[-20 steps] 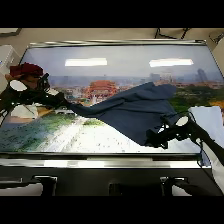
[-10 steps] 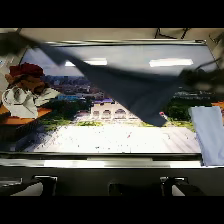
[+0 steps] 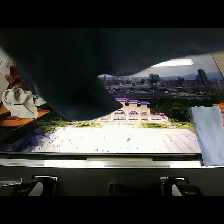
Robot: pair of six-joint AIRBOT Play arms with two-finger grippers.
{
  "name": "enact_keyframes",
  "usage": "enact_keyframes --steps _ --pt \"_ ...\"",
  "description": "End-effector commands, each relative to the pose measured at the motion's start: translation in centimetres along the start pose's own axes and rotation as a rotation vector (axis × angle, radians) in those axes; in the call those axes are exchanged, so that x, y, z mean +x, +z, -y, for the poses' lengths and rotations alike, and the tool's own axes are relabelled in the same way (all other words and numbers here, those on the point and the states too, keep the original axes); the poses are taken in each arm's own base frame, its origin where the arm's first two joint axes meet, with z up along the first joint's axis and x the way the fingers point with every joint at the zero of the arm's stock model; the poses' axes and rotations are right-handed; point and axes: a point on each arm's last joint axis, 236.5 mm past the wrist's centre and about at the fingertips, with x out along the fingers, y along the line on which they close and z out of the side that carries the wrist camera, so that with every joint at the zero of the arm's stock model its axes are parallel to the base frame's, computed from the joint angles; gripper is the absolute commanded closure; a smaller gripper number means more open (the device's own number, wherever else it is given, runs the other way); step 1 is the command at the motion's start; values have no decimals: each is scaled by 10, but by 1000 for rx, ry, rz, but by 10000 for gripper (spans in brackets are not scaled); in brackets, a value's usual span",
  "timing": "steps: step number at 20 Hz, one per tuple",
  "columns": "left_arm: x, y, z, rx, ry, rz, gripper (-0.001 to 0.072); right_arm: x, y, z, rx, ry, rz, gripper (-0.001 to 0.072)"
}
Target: Fold the clothes and pants, and hang the long-sleeved shirts on hangers.
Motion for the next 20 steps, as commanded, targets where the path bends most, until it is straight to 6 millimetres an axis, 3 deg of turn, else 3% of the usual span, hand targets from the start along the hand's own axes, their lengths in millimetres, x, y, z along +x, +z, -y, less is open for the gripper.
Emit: enact_keyframes --steps 1,2,3,4,6,9,10,12,14,16,20 --pt "-10 21 -2 45 33 73 686 9 -1 3 23 -11 3 679" --pt "-3 -2 -9 55 39 -7 686 22 -28 5 27 -15 -88 679" --pt "5 -39 -21 64 51 -127 686 36 -68 6 36 -16 -222 679" --pt "11 -80 -36 56 64 -257 686 47 -117 5 50 -12 -381 679" --pt "13 -189 -76 -15 95 -556 686 58 -238 3 88 3 -762 679" --pt "-15 -354 -138 -117 151 -920 685 67 -420 9 169 -27 -1174 678" --pt "-31 -408 -160 -158 182 -1019 685 69 -471 10 225 -57 -1247 678" --pt "-62 -490 -191 -247 242 -1175 684 69 -553 11 350 -136 -1356 678" --pt "-93 -554 -206 -340 269 -1320 684 61 -606 1 487 -187 -1466 678" --pt "-123 -600 -201 -446 263 -1447 684 52 -638 -17 588 -168 -1546 677" --pt "-187 -661 -165 -603 208 -1726 684 26 -678 -30 653 -166 -1697 677"
